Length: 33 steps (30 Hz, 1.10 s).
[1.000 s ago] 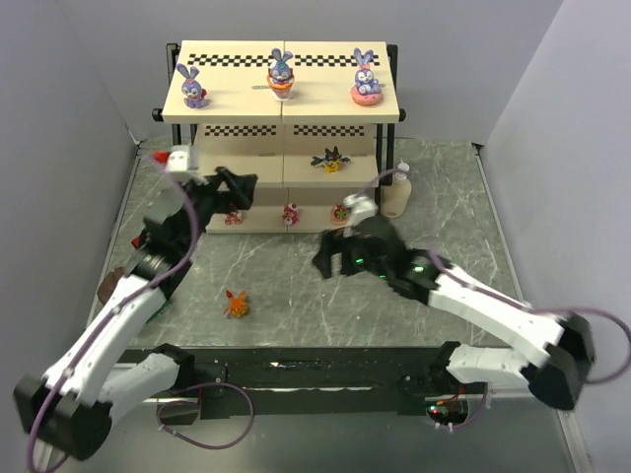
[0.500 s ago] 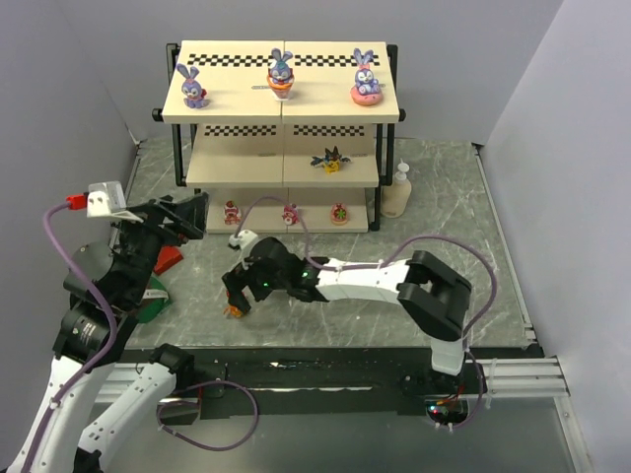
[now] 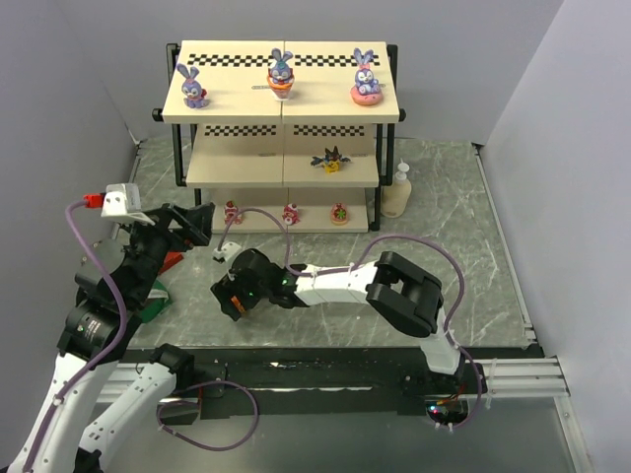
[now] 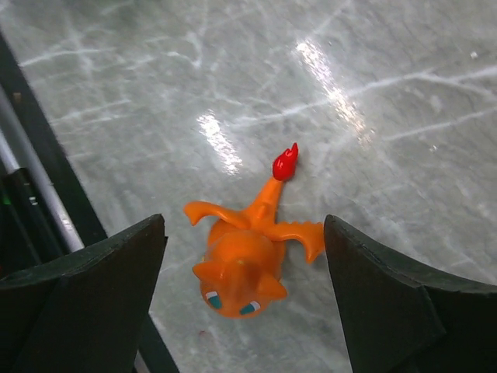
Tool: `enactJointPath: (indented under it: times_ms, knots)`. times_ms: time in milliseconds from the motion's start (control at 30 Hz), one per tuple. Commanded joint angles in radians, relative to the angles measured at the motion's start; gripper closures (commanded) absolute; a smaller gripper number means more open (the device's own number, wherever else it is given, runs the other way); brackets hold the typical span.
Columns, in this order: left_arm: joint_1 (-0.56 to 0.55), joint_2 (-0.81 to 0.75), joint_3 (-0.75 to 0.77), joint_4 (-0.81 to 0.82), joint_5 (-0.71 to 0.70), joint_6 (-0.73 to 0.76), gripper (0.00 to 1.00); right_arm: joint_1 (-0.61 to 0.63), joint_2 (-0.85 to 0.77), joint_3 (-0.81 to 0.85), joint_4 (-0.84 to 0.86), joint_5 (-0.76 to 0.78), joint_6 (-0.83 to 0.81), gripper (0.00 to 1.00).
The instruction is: Place and organize the plastic toys onto the shelf
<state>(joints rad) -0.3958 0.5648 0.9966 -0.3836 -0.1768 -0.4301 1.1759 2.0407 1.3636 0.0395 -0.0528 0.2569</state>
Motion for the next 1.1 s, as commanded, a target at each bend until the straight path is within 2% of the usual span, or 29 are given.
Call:
enactJointPath:
  times_ms: [0, 167, 300, 467, 500, 600, 767, 867, 1067]
  knots:
    - [0.000, 0.001, -0.006, 0.017, 0.028, 0.017, 0.04, 0.022, 0.013, 0.040, -0.013, 0.087, 0.008, 0.14]
    - [0.000, 0.007, -0.013, 0.019, 0.033, 0.019, 0.04, 0.033, 0.018, 0.046, -0.032, 0.134, 0.012, 0.29]
    - [0.000, 0.010, -0.015, 0.017, 0.031, 0.022, 0.04, 0.037, 0.012, 0.043, -0.035, 0.174, 0.021, 0.50]
    - [0.000, 0.015, -0.024, 0.015, 0.056, 0.018, 0.04, 0.037, -0.011, 0.042, -0.078, 0.228, 0.018, 0.66]
    - [0.000, 0.018, -0.026, 0.014, 0.062, 0.014, 0.04, 0.039, -0.025, 0.039, -0.091, 0.235, 0.013, 0.72]
    - [0.002, 0.035, -0.036, 0.011, 0.095, 0.001, 0.04, 0.037, -0.054, 0.034, -0.139, 0.272, 0.001, 0.80]
    - [0.000, 0.076, -0.102, 0.051, 0.169, -0.090, 0.04, 0.031, -0.134, 0.017, -0.337, 0.396, -0.034, 0.83]
    - [0.000, 0.090, -0.170, 0.127, 0.220, -0.145, 0.04, 0.008, -0.178, -0.021, -0.453, 0.418, -0.016, 0.84]
    - [0.000, 0.116, -0.257, 0.259, 0.289, -0.191, 0.04, -0.042, -0.287, -0.181, -0.550, 0.433, 0.047, 0.83]
